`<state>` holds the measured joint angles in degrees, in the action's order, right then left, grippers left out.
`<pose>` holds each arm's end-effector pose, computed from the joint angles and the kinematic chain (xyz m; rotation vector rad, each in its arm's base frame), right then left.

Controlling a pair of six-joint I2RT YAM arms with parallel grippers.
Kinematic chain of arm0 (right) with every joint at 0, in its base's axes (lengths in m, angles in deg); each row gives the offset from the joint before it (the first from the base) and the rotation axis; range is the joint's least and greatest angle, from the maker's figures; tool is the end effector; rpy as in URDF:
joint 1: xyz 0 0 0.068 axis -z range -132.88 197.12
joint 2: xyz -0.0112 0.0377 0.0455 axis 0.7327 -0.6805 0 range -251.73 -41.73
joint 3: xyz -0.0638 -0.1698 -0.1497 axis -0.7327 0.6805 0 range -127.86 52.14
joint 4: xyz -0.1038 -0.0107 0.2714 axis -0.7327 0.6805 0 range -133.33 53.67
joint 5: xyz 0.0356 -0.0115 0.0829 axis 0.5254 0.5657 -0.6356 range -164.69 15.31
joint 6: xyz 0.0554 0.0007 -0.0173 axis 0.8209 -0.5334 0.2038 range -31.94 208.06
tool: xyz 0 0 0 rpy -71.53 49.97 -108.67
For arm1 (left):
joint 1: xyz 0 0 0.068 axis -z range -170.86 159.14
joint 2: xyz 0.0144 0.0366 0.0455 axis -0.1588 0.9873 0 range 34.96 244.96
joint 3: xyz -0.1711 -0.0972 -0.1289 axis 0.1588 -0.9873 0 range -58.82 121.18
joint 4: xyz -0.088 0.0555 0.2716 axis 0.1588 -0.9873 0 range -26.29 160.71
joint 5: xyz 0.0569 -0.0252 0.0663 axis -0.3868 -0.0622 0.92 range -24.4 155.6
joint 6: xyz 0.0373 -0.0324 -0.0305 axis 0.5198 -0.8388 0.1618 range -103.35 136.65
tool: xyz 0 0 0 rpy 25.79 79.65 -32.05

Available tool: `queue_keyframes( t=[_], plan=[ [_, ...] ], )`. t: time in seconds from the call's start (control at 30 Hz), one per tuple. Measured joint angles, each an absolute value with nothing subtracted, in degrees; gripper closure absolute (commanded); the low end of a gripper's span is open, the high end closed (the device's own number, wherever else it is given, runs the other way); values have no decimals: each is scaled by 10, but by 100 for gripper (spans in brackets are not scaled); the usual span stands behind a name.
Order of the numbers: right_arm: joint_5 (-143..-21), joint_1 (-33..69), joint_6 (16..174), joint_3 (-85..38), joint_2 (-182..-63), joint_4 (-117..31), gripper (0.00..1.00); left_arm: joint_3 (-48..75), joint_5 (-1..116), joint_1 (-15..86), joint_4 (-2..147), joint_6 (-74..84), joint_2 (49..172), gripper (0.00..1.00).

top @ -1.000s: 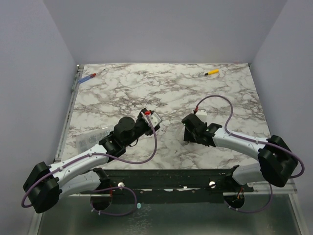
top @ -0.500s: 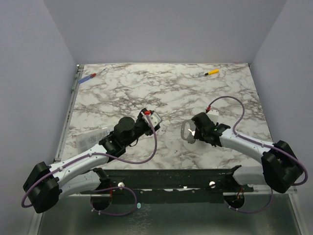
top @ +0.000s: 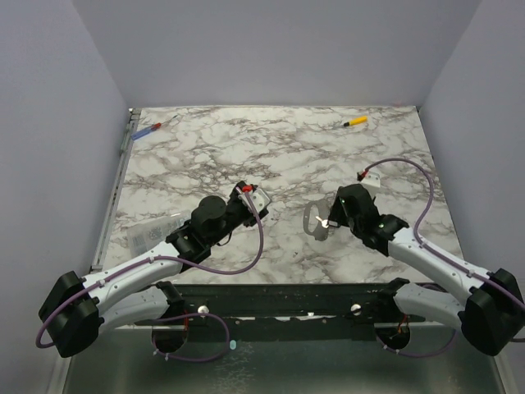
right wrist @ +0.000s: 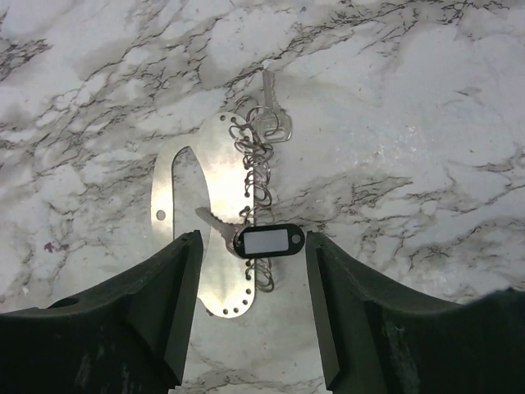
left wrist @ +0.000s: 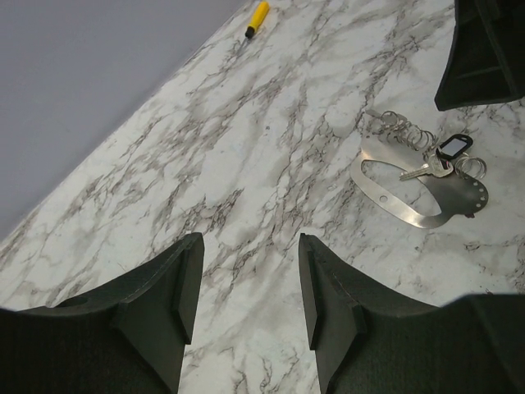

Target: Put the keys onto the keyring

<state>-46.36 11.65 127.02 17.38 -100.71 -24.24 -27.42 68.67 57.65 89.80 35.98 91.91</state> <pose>0.2241 0.1352 0.1718 0.3078 2.2009 0.1325 0.1919 -0.2137 0.2242 0.9118 1.4285 -0.3373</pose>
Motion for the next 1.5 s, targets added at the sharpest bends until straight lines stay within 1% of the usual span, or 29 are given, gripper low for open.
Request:
queue_keyframes(
  t=[0.1,0.27,0.5,0.67,0.9,1.03,1.1,1.13,1.33,1.37,1.4,1.43,1.5],
  plan=[
    [-488,150,1261,165,-1053,-268,39,-274,690,576,898,360,919,45],
    [-551,207,1245,130,-1166,-309,39,-274,696,576,897,362,915,45],
    [-639,216,1226,81,-1305,-351,41,-274,701,576,896,367,910,44],
    [-675,216,1225,54,-1345,-384,44,-274,706,576,896,371,904,44],
    [-717,218,1244,32,-1377,-414,52,-274,709,576,894,373,901,44],
    [-758,217,1256,6,-1403,-425,51,-274,712,576,894,375,898,44],
    [-763,217,1254,-10,-1412,-415,47,-274,713,576,894,375,898,44],
    [-761,217,1250,-19,-1413,-404,43,-274,713,576,894,375,898,44],
    [-727,217,1190,-84,-1397,-347,14,-274,716,576,894,377,898,43],
    [-722,217,1180,-91,-1387,-343,7,-274,717,576,894,377,898,42],
    [-717,217,1171,-96,-1374,-339,1,-274,720,576,894,378,897,39],
    [-711,217,1162,-99,-1359,-337,0,-274,725,576,894,380,897,35],
    [-700,217,1144,-103,-1320,-335,0,-274,733,576,895,381,895,21]
  ],
)
